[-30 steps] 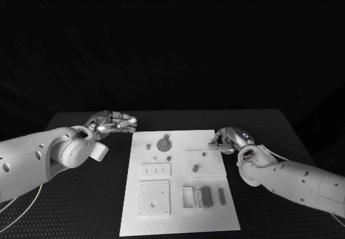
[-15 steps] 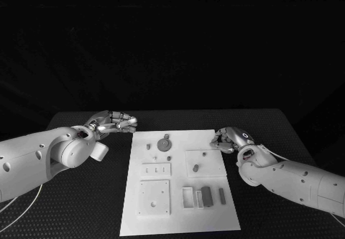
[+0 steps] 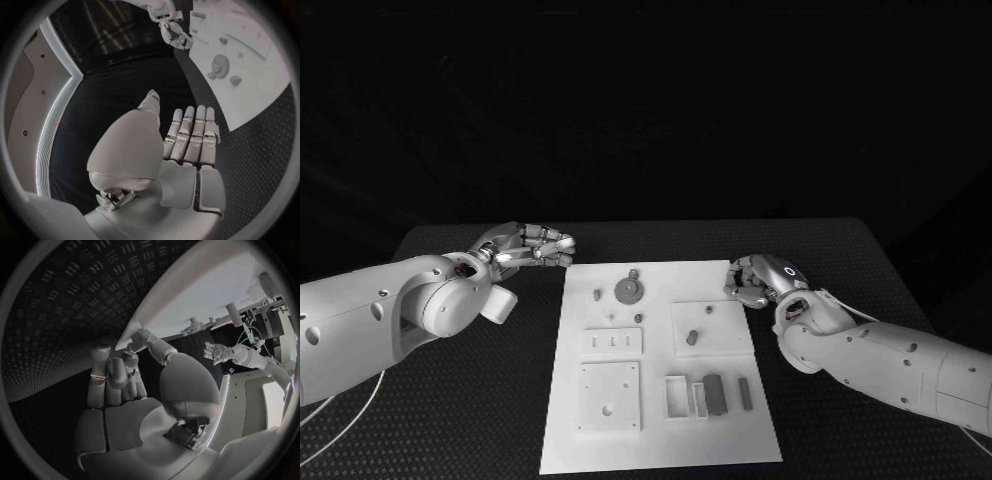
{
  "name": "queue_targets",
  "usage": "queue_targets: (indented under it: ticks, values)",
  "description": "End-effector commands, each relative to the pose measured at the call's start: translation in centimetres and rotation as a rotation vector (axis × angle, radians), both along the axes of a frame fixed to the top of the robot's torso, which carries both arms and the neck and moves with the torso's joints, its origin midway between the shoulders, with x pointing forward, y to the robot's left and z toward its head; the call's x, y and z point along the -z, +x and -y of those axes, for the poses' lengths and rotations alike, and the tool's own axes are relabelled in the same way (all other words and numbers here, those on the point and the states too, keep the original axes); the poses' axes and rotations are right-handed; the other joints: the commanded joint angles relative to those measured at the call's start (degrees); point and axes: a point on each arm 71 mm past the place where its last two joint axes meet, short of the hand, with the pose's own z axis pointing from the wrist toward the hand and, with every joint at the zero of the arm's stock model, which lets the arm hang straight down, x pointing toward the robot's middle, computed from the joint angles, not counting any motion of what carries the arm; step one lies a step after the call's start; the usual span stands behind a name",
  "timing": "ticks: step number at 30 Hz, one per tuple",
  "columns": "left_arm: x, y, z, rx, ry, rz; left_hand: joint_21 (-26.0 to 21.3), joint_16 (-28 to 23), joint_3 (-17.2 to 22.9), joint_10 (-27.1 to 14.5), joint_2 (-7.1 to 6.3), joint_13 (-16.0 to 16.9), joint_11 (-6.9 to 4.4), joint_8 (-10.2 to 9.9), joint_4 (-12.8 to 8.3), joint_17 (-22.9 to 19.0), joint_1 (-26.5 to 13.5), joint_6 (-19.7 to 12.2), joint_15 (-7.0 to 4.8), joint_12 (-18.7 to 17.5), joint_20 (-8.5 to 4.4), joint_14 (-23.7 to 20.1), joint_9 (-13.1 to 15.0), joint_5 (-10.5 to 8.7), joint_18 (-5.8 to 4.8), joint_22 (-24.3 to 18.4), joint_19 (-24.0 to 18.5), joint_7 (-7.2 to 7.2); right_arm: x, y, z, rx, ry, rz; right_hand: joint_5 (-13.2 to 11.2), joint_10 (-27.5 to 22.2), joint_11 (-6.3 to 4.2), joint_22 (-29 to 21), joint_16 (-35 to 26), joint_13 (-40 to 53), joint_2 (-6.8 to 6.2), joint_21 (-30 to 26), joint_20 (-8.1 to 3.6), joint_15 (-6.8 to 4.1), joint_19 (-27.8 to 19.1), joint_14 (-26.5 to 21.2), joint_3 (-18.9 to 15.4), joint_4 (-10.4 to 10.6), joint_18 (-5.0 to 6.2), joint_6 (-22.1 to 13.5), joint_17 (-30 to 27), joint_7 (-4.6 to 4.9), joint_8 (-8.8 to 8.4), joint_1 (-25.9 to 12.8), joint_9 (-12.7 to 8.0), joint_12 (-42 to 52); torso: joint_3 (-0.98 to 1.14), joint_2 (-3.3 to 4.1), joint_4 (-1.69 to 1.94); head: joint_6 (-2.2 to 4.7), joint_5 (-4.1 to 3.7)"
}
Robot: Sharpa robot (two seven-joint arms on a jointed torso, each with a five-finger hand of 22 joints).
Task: Assemble the parts on the task board
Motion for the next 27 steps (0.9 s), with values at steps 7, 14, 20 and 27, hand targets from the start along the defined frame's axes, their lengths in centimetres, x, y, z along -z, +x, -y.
queue_targets:
  ticks: [7,14,20,27]
  values:
    - [0.0,-0.1,0.2,0.019,-0.005,-0.001,0.1,-0.24,-0.44,0.2,-0.23,-0.09,0.24,-0.31,0.03,0.1,0.36,-0.15,-0.07,-0.23,0.04,0.47,-0.11,0.0,-0.18,0.06,0.42,0.4,0.4,-0.1,-0.3,-0.044,0.003,-0.034,0.18,-0.03,0.59,1.13,-0.31,0.18,0.0,0.08,0.48,0.66,-0.11,-0.16,0.76,0.04,2.47,-0.77,0.05,0.64,-1.11,0.76,-0.18,-0.16,-0.04,-0.01,0.04,0.04,-0.05]
    - [0.0,-0.1,0.2,0.019,-0.005,-0.001,0.09,-0.25,-0.45,0.2,-0.24,-0.09,0.24,-0.35,0.03,0.1,0.35,-0.18,-0.08,-0.24,0.04,0.48,-0.13,0.0,-0.18,0.07,0.43,0.45,0.4,-0.1,-0.4,-0.059,0.008,-0.03,0.19,0.02,0.63,1.16,-0.29,0.23,0.3,0.15,0.52,0.73,-0.16,-0.17,0.94,0.08,2.47,-0.33,0.08,0.66,-1.11,0.79,-0.21,-0.1,-0.03,-0.01,0.01,0.09,-0.02]
    - [0.0,0.0,0.2,0.012,0.024,0.001,0.33,0.4,-0.42,1.15,-0.07,0.1,0.13,-0.08,0.04,0.46,0.18,0.58,-0.52,0.18,-0.22,1.81,-0.07,0.01,-0.03,0.24,1.0,0.6,0.3,-0.1,-0.8,-0.073,0.009,-0.023,0.18,0.15,0.55,1.19,-0.21,0.29,0.41,0.29,0.53,0.68,-0.16,-0.12,1.0,0.06,2.47,0.25,0.11,0.56,-1.05,0.79,-0.22,0.0,0.02,0.0,-0.01,0.28,0.08]
    - [0.2,0.0,0.3,0.01,0.07,0.004,3.46,5.0,-0.66,8.31,0.54,2.38,-2.48,1.35,0.07,3.55,-1.48,4.52,-4.07,3.98,-2.62,9.63,0.28,0.0,1.19,1.63,7.48,0.55,-1.3,0.7,-1.2,-0.083,0.003,-0.011,0.18,0.32,0.43,1.21,-0.12,0.33,0.25,0.46,0.5,0.58,-0.11,0.0,1.01,0.01,2.47,0.78,0.14,0.43,-1.0,0.86,-0.23,0.09,-0.01,-0.05,0.0,0.47,0.19]
